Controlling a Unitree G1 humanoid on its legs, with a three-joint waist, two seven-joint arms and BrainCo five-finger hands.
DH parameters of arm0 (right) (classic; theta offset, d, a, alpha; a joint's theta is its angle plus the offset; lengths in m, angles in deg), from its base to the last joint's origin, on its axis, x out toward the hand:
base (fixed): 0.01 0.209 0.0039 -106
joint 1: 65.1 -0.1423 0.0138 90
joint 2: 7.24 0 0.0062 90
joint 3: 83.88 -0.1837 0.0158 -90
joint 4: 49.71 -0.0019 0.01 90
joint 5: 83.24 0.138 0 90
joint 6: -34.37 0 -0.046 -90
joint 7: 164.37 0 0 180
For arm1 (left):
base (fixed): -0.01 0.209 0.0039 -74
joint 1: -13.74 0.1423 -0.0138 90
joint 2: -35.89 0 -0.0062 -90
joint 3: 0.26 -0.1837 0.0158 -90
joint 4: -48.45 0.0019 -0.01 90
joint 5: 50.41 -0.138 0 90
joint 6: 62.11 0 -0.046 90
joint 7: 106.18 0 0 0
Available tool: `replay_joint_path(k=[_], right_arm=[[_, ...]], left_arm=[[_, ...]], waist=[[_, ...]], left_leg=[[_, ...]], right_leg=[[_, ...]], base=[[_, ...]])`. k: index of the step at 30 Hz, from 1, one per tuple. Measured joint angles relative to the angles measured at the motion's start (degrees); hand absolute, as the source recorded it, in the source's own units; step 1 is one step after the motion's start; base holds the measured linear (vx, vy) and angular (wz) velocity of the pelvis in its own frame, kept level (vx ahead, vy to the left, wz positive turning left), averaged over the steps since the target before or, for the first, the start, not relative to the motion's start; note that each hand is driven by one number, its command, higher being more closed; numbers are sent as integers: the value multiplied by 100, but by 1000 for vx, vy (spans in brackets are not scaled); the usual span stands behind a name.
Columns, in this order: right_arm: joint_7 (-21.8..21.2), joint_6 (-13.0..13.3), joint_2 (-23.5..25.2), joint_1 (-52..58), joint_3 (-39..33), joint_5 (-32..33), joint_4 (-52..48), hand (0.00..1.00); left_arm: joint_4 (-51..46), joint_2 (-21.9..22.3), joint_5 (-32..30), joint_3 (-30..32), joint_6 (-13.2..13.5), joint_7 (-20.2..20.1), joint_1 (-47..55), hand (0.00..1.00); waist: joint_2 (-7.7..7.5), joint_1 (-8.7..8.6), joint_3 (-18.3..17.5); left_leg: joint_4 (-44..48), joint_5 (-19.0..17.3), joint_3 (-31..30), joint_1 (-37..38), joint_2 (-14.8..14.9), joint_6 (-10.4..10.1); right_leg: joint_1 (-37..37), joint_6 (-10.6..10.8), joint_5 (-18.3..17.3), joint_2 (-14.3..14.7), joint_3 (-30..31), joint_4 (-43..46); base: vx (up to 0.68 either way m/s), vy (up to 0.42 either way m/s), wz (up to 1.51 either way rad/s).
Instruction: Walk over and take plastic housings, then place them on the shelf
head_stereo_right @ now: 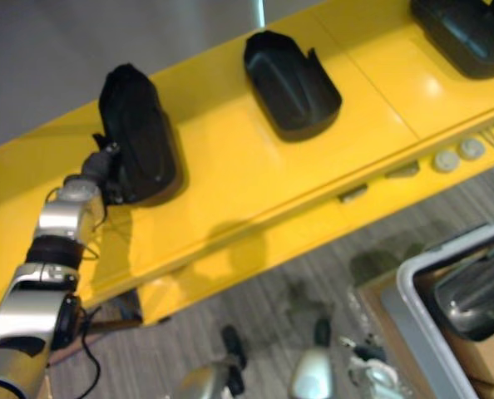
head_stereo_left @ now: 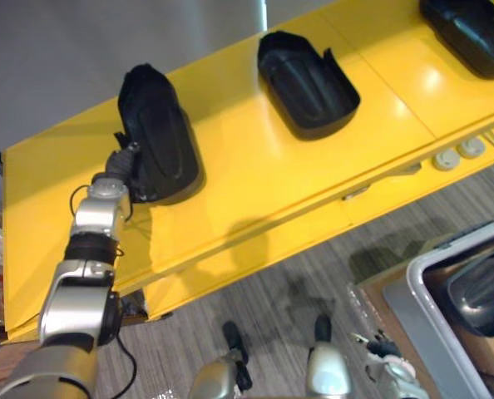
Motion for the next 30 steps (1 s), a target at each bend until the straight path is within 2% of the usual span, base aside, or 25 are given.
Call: replay_joint_path(k=[2,3,25,30], right_arm=[[2,2,21,-6,34,2,-1,0],[2,3,45,-7,57,3,-2,0],[-5,5,121,-36,56,41,-1,0],[-4,13,121,-41,60,40,-2,0]], left_arm=[[-8,60,1,111,94,-9,124,100],[-5,70,2,110,171,-22,163,0],[-17,205,28,203,451,-82,262,0],[-16,205,462,193,537,-176,263,0]], waist=[[-16,2,-86],[-21,2,-102],[-33,30,-112],[-33,49,-112]], left_leg=[[0,-29,32,8,-6,10],[1,-34,37,19,-6,9],[3,-101,261,100,10,12],[3,-101,259,97,9,14]], right_leg=[[25,12,13,-5,7,-59],[44,12,13,-5,5,-71],[99,18,14,-8,58,-130],[98,18,14,-8,54,-130]], base=[[50,25,-3],[46,16,0],[11,5,-1],[0,0,0]])
